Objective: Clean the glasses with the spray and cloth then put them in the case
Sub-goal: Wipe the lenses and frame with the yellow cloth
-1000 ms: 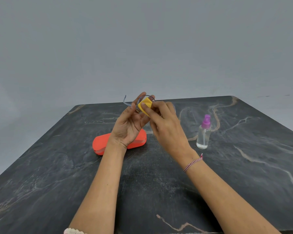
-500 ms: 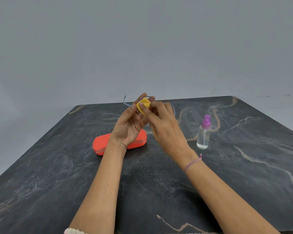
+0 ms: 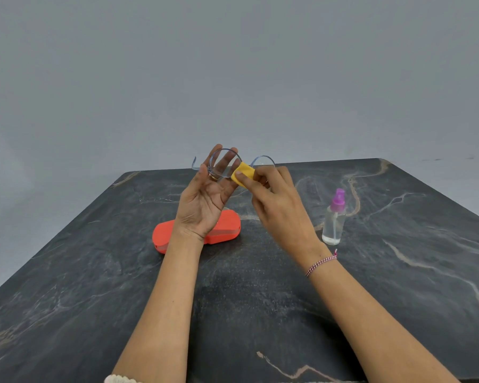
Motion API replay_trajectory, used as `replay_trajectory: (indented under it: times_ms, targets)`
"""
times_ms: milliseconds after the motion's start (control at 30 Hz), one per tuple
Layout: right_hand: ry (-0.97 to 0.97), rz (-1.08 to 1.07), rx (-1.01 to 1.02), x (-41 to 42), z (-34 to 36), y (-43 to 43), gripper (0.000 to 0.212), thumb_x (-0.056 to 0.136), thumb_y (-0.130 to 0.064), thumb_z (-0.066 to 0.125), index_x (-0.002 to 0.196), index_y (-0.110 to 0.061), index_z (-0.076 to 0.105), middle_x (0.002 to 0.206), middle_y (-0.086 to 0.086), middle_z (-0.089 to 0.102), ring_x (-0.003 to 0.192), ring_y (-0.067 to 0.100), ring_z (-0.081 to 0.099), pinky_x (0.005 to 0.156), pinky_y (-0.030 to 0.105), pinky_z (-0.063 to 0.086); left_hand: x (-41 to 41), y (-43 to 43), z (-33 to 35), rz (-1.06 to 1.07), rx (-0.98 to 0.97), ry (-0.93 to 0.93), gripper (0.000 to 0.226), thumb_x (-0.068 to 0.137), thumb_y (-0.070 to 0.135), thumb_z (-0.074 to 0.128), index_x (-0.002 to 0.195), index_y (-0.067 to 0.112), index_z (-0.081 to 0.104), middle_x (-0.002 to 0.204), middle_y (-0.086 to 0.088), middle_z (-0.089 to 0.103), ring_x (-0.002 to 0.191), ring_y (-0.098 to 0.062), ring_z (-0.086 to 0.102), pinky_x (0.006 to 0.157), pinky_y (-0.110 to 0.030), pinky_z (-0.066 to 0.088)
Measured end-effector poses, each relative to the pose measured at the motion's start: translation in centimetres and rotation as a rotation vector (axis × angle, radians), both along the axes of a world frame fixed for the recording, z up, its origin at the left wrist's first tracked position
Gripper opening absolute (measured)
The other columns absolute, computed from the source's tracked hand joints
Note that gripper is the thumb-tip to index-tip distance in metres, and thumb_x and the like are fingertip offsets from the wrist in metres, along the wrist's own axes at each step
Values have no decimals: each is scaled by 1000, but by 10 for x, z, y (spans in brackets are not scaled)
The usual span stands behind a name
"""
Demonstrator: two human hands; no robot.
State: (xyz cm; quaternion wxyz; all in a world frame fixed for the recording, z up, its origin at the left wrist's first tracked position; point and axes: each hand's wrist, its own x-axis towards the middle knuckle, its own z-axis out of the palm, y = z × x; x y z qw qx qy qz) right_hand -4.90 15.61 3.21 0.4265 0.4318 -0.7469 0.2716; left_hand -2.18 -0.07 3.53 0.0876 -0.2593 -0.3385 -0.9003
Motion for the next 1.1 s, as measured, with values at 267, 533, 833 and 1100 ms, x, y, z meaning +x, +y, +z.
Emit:
replay_trajectory:
  times_ms: [267, 533, 833, 1100]
  targets:
    - [-31, -31, -108, -10, 2, 13, 35, 81, 3, 50, 110, -6, 67, 96, 14, 56, 88, 21, 44, 75, 21, 39, -1, -3, 1, 9, 36, -8, 47, 76, 22, 74, 119, 11, 62, 125, -14, 60, 114, -27, 59, 88, -38, 54]
    - [39, 44, -49, 4, 0, -5, 39, 86, -3, 43, 122, -7, 60, 106, 9, 50, 94, 20, 42, 78, 23, 43, -1, 9, -1, -33, -21, -45, 46, 79, 22, 72, 121, 9, 60, 127, -16, 58, 116, -28, 57, 88, -34, 53]
    - [51, -4, -134, -3, 4, 0, 39, 86, 1, 49, 122, -7, 60, 107, 3, 41, 91, 21, 42, 79, 24, 40, -3, 14, -4, -50, -107, -69, 45, 81, 24, 69, 122, 9, 60, 128, -14, 59, 122, -29, 54, 98, -40, 48]
    - [21, -11, -112, 1, 5, -2, 42, 87, -5, 40, 124, -8, 59, 106, 8, 48, 92, 21, 42, 78, 24, 41, -1, 15, -3, -28, -180, -91, 48, 81, 24, 68, 125, 7, 57, 122, -11, 62, 117, -25, 58, 88, -34, 52]
